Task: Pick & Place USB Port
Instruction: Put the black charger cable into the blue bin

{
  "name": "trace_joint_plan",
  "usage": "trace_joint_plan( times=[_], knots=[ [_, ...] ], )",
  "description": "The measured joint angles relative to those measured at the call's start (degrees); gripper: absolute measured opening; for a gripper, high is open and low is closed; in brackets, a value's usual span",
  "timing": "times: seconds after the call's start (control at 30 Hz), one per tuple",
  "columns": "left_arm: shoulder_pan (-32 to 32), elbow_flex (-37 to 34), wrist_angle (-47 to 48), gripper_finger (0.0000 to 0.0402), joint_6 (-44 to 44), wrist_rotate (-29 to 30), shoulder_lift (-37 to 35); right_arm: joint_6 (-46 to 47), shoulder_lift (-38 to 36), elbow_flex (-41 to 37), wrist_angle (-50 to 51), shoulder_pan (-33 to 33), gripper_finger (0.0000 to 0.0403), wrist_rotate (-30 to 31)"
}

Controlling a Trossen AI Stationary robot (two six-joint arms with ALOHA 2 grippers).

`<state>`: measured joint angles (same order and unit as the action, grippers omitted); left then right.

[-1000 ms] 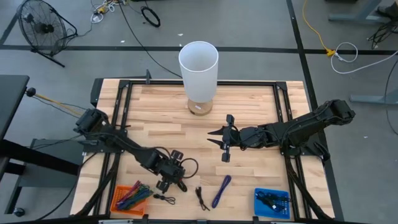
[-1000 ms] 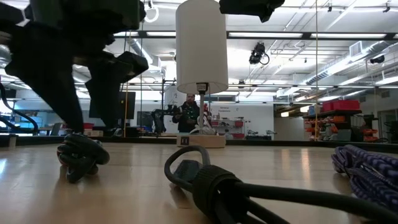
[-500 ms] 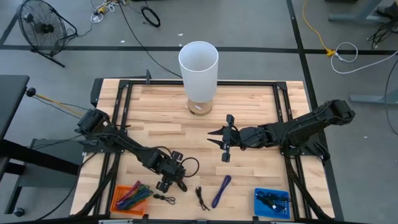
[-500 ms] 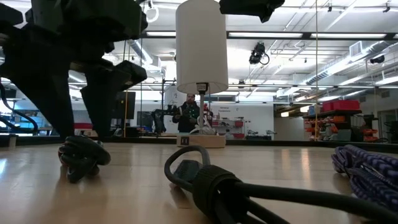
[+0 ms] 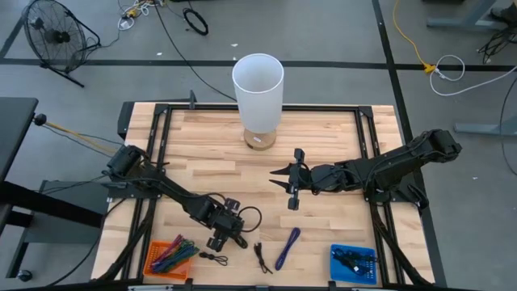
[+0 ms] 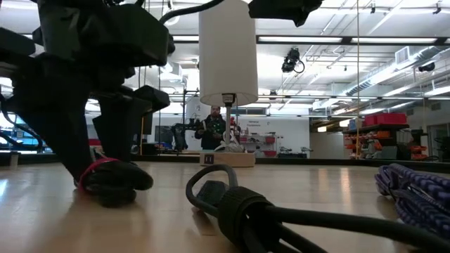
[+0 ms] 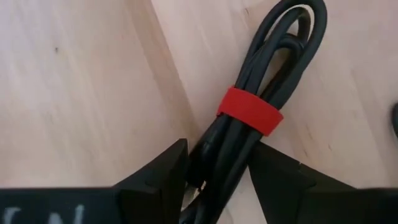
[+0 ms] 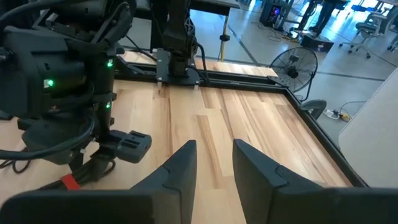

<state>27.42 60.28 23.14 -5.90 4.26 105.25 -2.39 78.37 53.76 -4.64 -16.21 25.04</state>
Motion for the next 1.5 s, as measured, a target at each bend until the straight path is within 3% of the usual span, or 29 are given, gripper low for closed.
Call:
trace_joint_plan(
  times=[0.1, 0.2, 0.4, 0.57, 0.7, 0.83, 1.0, 1.13, 1.27, 1.5],
  knots=[
    [-0.31, 0.03, 0.30, 0.0124, -1.16, -1.48, 0.64, 0.05, 0.00, -0.01, 0.04, 0.00, 0.0104, 0.00],
    [-0.37, 0.00, 0.23, 0.0049, -1.46, -1.84, 0.37, 0.13, 0.00, 0.00, 0.04, 0.00, 0.0104, 0.00],
    [-0.71, -0.40, 0.32, 0.0046, -5.60, -0.22, -1.80, 0.16, 0.00, 0.00, 0.02, 0.00, 0.0104, 0.00],
    [-1.31, -0.45, 2.17, 0.0046, -7.03, 3.18, -8.32, 0.15, 0.00, 0.00, 0.02, 0.00, 0.0104, 0.00],
    [-1.55, -0.45, 2.88, 0.0046, -6.96, 9.40, -16.34, 0.17, 0.00, -0.01, 0.02, 0.00, 0.0104, 0.00],
    [-1.60, -0.43, 2.24, 0.0046, -6.43, 19.50, -25.63, 0.17, 0.00, 0.00, -0.03, 0.00, 0.0104, 0.00],
    [-2.31, -0.29, -3.94, 0.0046, -0.06, 28.92, -34.74, 0.37, 0.00, -0.02, -1.17, 0.00, 0.0104, 0.00],
    [-4.94, -0.29, -13.61, 0.0046, 6.76, 27.29, -37.73, -0.09, 0.00, 0.00, -4.69, 0.00, 0.0104, -0.02],
    [-8.37, -0.27, -21.72, 0.0046, 11.37, 19.78, -37.70, -1.08, 0.00, 0.00, -7.49, 0.00, 0.0104, -0.61],
    [-13.11, -0.29, -23.40, 0.0046, 11.05, 15.74, -33.53, -1.14, 0.00, 0.00, -9.00, -0.01, 0.0104, -0.62]
  ],
)
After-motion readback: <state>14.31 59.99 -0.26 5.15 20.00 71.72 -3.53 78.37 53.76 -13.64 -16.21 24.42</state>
